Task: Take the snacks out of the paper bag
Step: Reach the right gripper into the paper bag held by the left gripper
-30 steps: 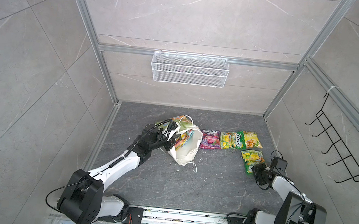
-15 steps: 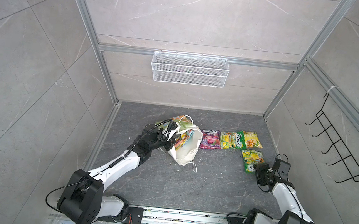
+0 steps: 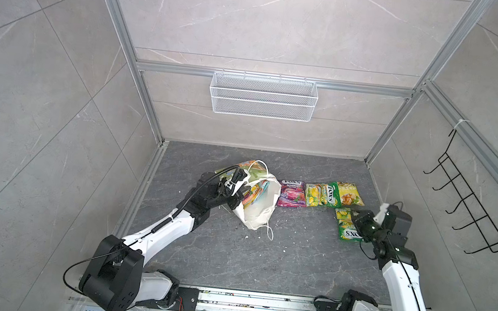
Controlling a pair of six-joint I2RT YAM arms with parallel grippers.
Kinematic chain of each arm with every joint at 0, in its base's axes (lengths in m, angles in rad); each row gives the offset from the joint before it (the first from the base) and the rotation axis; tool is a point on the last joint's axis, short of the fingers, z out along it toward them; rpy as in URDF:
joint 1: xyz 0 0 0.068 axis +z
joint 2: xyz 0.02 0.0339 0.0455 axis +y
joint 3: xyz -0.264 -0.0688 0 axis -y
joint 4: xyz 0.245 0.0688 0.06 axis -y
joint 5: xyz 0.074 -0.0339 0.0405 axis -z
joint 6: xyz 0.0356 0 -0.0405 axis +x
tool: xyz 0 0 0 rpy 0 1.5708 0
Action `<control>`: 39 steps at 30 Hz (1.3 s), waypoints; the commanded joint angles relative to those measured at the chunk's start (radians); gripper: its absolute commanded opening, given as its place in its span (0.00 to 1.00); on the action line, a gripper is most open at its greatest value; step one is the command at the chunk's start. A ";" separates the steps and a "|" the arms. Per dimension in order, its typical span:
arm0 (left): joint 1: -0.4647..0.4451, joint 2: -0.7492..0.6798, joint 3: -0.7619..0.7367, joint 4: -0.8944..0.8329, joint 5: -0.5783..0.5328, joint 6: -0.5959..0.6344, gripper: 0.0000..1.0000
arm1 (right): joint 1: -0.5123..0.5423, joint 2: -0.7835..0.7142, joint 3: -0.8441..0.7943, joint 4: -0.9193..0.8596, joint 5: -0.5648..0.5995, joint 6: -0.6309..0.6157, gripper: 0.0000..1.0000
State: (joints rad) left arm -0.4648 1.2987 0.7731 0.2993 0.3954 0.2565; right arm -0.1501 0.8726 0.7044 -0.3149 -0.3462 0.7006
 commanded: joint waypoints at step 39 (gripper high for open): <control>0.000 -0.058 0.017 -0.005 0.044 0.000 0.00 | 0.991 0.960 0.299 0.625 0.527 0.036 0.05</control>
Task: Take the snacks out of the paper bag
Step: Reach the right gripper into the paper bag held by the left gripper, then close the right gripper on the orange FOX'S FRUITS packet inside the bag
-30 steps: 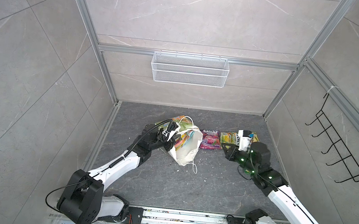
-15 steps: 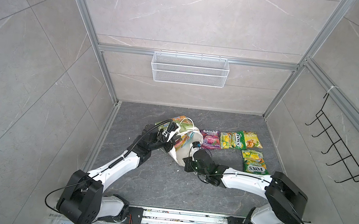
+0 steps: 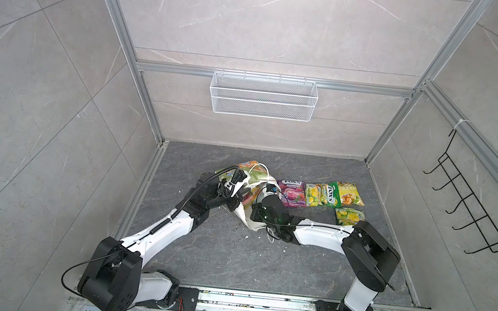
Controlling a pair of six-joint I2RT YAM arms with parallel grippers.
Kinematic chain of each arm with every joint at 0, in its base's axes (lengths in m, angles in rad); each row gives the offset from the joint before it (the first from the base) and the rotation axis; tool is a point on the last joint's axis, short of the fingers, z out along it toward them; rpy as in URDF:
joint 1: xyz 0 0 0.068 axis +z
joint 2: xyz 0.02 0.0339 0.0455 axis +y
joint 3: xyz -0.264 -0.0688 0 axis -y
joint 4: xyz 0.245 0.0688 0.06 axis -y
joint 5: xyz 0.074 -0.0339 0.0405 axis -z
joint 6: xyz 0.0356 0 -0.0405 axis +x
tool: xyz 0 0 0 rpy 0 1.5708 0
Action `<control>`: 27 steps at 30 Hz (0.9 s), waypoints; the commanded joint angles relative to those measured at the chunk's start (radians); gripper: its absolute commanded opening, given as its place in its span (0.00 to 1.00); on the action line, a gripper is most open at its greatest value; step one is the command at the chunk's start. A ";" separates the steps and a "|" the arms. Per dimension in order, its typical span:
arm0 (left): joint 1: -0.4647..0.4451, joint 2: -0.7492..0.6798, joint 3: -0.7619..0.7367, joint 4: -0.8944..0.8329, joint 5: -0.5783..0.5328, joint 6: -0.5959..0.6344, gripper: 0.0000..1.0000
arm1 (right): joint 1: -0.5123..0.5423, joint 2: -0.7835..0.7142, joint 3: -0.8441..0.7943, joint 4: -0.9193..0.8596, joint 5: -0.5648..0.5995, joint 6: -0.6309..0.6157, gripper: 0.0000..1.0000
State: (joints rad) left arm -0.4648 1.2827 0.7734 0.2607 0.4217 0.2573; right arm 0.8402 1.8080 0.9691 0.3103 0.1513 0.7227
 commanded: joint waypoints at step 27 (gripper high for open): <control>0.000 -0.004 0.032 0.047 0.026 -0.006 0.00 | -0.016 0.284 0.267 -0.132 0.020 0.355 0.45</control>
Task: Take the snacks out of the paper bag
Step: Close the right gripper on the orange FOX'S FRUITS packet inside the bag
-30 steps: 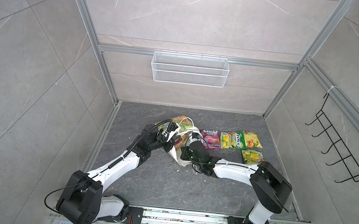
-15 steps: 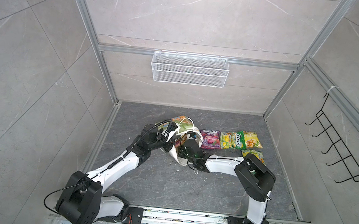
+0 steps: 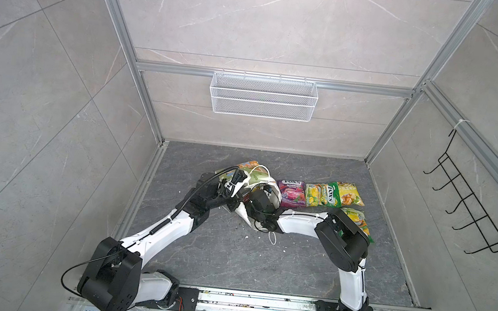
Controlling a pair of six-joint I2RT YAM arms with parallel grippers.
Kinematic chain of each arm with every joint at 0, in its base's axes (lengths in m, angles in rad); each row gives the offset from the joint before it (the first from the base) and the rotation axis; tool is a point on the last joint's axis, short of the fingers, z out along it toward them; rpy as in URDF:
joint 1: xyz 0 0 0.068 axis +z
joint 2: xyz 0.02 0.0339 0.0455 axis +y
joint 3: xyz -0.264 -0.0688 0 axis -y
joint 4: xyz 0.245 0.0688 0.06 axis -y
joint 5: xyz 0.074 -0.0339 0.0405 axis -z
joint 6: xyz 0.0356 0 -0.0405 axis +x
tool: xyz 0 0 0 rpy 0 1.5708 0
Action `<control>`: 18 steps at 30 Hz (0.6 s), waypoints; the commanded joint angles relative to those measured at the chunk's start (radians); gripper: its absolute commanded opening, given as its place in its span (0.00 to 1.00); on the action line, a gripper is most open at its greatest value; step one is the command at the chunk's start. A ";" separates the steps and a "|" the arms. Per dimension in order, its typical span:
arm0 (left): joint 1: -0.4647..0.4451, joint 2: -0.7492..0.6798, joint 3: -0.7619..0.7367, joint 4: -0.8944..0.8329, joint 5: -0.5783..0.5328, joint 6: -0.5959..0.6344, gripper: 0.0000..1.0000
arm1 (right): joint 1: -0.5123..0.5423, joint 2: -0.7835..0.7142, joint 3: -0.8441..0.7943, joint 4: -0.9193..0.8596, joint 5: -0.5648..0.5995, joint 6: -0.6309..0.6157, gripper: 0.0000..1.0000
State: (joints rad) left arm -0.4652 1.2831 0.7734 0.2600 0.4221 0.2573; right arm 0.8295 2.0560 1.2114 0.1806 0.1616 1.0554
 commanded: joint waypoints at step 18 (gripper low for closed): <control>0.000 -0.018 0.005 0.055 0.007 -0.003 0.00 | -0.002 0.005 0.019 0.073 0.034 -0.031 0.01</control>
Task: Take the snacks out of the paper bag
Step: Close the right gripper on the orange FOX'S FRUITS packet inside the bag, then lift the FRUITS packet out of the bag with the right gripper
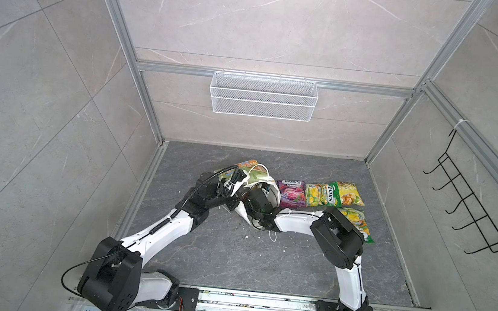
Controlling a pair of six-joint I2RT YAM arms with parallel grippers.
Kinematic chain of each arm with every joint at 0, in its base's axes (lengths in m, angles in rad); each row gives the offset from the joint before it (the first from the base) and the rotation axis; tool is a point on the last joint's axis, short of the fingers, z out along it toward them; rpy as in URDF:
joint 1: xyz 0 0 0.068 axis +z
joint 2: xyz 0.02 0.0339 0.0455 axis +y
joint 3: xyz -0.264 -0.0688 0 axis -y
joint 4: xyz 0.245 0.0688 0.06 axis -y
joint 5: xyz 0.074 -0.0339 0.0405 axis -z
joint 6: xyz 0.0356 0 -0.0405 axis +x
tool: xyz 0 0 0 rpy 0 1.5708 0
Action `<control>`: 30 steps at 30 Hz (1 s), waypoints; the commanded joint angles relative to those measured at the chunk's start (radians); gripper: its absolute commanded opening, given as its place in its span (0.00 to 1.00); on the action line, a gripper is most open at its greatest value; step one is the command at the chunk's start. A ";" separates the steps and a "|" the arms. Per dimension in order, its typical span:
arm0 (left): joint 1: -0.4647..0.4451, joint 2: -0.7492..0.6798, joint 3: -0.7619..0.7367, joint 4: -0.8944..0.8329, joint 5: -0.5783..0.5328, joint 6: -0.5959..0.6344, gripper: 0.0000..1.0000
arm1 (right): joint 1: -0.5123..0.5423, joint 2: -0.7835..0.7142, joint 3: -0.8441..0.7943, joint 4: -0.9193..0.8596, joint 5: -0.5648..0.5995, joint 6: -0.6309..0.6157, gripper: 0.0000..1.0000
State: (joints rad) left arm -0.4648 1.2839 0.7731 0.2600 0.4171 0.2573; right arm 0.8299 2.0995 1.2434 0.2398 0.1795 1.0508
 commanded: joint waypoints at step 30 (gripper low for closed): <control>0.000 0.004 -0.004 0.065 -0.010 -0.001 0.00 | 0.021 -0.605 -0.277 -0.244 0.025 -0.291 0.00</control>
State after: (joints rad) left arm -0.4652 1.2839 0.7574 0.2840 0.4114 0.2573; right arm 0.8505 1.5669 0.9680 0.0475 0.1871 0.8356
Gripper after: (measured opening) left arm 0.049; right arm 0.045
